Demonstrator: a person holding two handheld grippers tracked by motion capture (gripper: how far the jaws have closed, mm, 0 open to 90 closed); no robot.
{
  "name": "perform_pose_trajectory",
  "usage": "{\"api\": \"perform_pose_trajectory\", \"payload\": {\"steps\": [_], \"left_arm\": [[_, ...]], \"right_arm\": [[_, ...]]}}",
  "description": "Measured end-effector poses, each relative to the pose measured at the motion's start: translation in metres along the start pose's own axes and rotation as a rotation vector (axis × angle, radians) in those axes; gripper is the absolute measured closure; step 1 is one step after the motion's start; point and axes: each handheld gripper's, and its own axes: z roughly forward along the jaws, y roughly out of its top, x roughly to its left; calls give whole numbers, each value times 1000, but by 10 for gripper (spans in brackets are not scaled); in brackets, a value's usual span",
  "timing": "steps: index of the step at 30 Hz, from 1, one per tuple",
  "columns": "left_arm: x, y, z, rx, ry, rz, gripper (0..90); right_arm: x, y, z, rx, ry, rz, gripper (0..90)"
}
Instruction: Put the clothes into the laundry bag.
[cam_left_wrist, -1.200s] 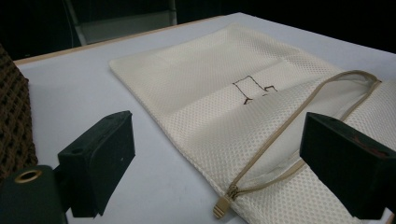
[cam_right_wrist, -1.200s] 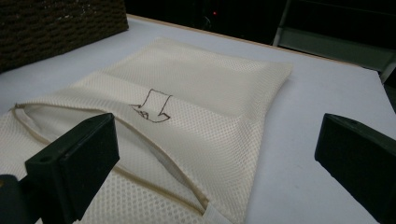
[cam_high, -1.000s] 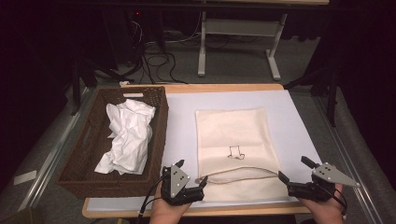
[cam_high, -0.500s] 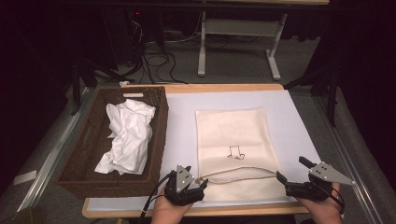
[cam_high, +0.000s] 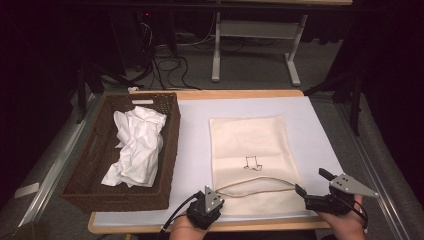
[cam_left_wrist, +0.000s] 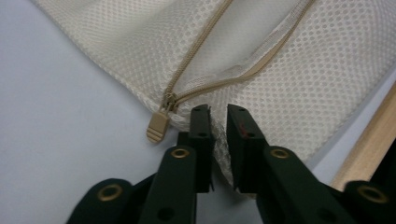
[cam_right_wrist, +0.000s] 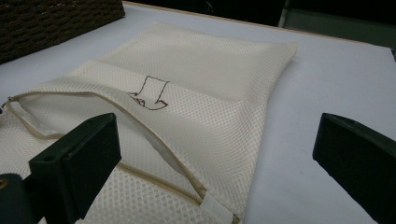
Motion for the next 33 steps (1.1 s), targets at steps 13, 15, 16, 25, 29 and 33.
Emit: {"api": "perform_pose_trajectory", "payload": {"steps": [13, 15, 16, 25, 29, 33], "left_arm": [[42, 0, -4, -17, 199, -97, 782], [40, 1, -5, -28, 184, -93, 690], [39, 2, -7, -42, 173, -92, 643], [34, 8, -27, -185, 12, -97, 441], [33, 7, -30, -187, -42, -101, 427], [33, 7, -31, -184, -54, -103, 424]], "right_arm": [[-1, -1, 2, 11, 10, 3, 27], [-1, -1, 2, 12, 11, 4, 28], [-1, -1, 2, 12, 13, 7, 29], [-1, -1, 13, 26, 20, 18, 49], [-4, 10, 35, 77, -1, -15, 81], [-17, 27, 74, 158, -17, -17, 184]]}}
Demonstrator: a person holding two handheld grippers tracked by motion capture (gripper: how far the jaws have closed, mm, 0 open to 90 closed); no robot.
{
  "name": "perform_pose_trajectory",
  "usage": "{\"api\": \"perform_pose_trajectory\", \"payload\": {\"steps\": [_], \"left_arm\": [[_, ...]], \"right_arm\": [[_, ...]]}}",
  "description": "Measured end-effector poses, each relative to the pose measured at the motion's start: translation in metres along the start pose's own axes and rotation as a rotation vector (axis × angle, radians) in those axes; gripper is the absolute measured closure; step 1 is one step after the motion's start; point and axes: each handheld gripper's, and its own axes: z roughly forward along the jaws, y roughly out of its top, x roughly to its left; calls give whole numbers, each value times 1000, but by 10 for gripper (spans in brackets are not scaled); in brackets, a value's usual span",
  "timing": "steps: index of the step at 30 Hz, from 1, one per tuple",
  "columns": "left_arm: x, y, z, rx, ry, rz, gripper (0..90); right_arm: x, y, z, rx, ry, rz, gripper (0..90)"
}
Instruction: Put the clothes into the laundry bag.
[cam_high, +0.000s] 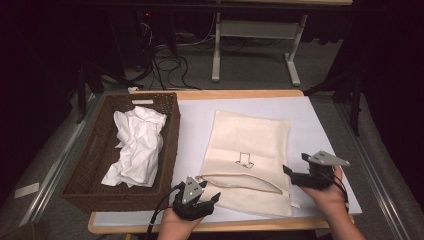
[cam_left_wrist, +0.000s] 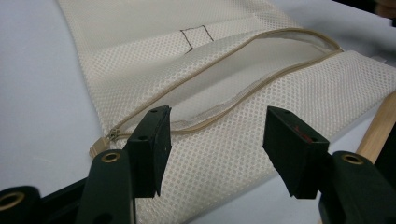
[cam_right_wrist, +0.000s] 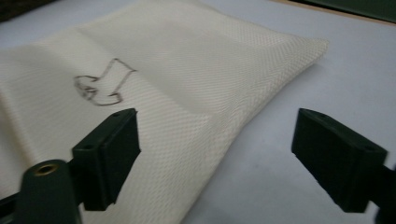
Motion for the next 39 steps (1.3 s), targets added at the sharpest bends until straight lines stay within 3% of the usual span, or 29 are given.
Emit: {"api": "perform_pose_trajectory", "payload": {"steps": [3, 6, 9, 12, 13, 14, 16, 18, 22, 27, 34, 39], "left_arm": [[1, 1, -1, -17, 0, -6, 424], [1, 1, 0, -38, 4, -26, 429], [-2, 1, 1, -32, -9, -11, 427], [-2, 1, 1, -32, -18, -10, 427], [-2, 1, 1, -32, -18, -10, 427], [-1, 1, 0, -37, -22, -10, 427], [0, 2, -2, -38, -20, -4, 426], [0, 2, -3, -41, -15, 3, 427], [0, 1, -3, -38, -5, 15, 425], [-2, 2, -1, -36, -8, 28, 422], [-1, 3, 3, -32, 2, 35, 407], [-1, 1, 5, -25, 26, 24, 364]], "right_arm": [[-13, 11, 38, 76, -57, 29, 204], [-26, 20, 68, 125, -83, 67, 254], [-37, 30, 88, 142, -95, 98, 333], [-47, 36, 101, 150, -111, 129, 456], [-47, 36, 101, 150, -111, 129, 456], [-53, 37, 109, 173, -118, 149, 595], [-55, 35, 111, 178, -119, 149, 780], [-55, 33, 109, 174, -129, 158, 860], [-60, 30, 96, 158, -194, 158, 868], [-79, 10, 68, 160, -256, 185, 863], [-89, -17, 29, 156, -268, 192, 855], [-90, -24, 12, 93, -215, 240, 622]]}}
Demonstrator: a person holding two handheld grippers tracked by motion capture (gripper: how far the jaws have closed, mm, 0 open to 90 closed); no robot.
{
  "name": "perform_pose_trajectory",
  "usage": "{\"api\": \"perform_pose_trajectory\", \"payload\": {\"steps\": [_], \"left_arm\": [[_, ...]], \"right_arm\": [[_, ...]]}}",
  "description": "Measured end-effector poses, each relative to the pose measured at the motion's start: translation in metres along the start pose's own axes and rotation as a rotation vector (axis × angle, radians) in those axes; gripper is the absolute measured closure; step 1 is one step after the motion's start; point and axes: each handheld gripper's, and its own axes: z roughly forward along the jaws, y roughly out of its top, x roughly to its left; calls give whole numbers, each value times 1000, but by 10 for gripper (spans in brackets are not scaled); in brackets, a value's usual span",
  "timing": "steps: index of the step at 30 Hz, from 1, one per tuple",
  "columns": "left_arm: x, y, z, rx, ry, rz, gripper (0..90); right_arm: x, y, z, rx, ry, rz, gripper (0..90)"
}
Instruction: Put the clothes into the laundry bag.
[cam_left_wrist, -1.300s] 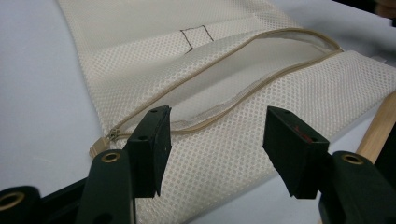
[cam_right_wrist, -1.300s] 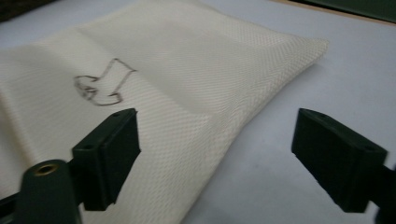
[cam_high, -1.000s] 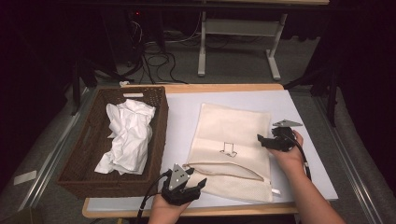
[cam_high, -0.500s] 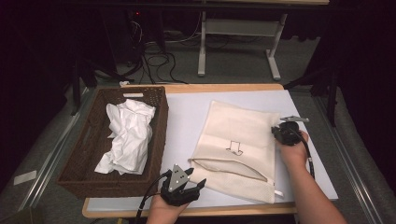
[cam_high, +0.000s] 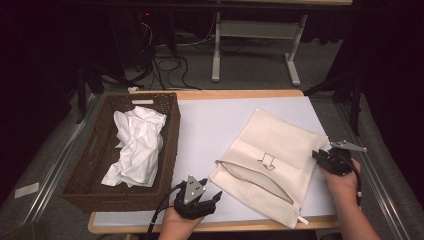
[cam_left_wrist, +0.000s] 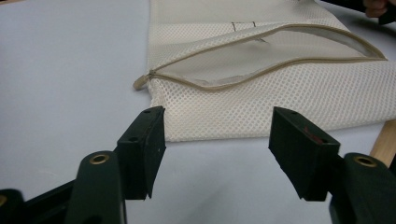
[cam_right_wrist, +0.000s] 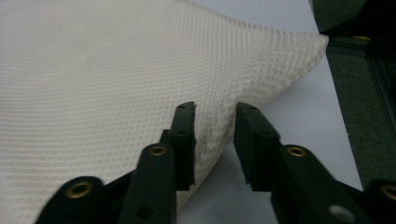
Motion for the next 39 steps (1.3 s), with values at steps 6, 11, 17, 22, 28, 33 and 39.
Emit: {"api": "perform_pose_trajectory", "payload": {"steps": [6, 11, 17, 22, 28, 33, 39], "left_arm": [[-2, -1, 6, 38, 37, 44, 237], [-6, 0, 8, 14, 89, 70, 125], [-12, 2, 6, 19, 100, 123, 7], [-10, 5, 1, 18, 88, 74, 1], [-8, 13, -9, -31, 51, 25, 2], [-18, 28, -27, -97, 47, 60, 7], [-18, 29, -40, -98, 63, 83, 17]], "right_arm": [[23, 1, -41, -109, 52, -66, 275], [49, -4, -81, -179, 105, -114, 37], [79, -25, -100, -243, 181, -173, 6], [79, -37, -94, -226, 199, -221, 5], [70, -38, -95, -233, 209, -175, 11], [74, -37, -97, -245, 232, -195, 53], [79, -37, -95, -235, 203, -232, 61]]}}
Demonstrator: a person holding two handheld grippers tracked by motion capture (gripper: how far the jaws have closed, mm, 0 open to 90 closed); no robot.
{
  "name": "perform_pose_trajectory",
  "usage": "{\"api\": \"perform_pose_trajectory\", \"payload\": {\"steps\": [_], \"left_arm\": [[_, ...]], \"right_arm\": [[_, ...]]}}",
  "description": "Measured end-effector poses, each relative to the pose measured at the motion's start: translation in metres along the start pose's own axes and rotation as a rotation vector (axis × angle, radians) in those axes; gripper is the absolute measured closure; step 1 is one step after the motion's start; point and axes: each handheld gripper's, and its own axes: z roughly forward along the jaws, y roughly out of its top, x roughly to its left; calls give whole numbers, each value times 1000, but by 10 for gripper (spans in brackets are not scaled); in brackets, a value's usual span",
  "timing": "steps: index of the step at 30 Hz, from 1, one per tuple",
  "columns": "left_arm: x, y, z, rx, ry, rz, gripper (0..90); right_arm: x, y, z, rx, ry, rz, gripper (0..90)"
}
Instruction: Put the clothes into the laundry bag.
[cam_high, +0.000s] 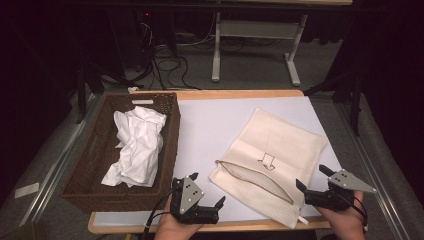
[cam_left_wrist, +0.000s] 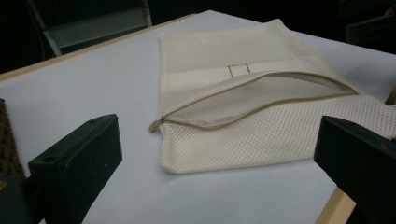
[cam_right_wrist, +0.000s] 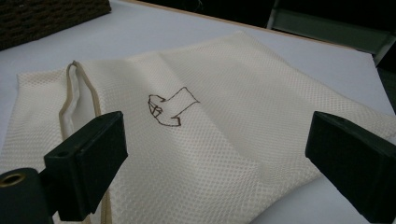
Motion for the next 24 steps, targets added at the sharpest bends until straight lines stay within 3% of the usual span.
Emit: {"api": "perform_pose_trajectory", "payload": {"steps": [3, 6, 7, 10, 14, 19, 24], "left_arm": [[6, 4, -5, -6, 16, -10, 18], [12, 9, -12, -25, 13, -30, 29], [17, 12, -19, -31, 33, -19, 29], [25, 15, -28, -36, 67, -11, 30], [47, 15, -49, -82, 113, -62, 48], [67, 11, -60, -77, 167, -89, 50], [87, 6, -71, -83, 208, -129, 33]], "right_arm": [[-2, -1, 4, 26, 34, 11, 77], [-2, -1, 6, 42, 29, 15, 90], [0, -1, 7, 39, 20, -16, 92], [3, -1, 8, 48, 27, -21, 96], [5, -1, 12, 60, 36, -20, 61], [2, -4, 15, 87, 28, 12, 4], [0, -5, 14, 65, 10, 28, 2]]}}
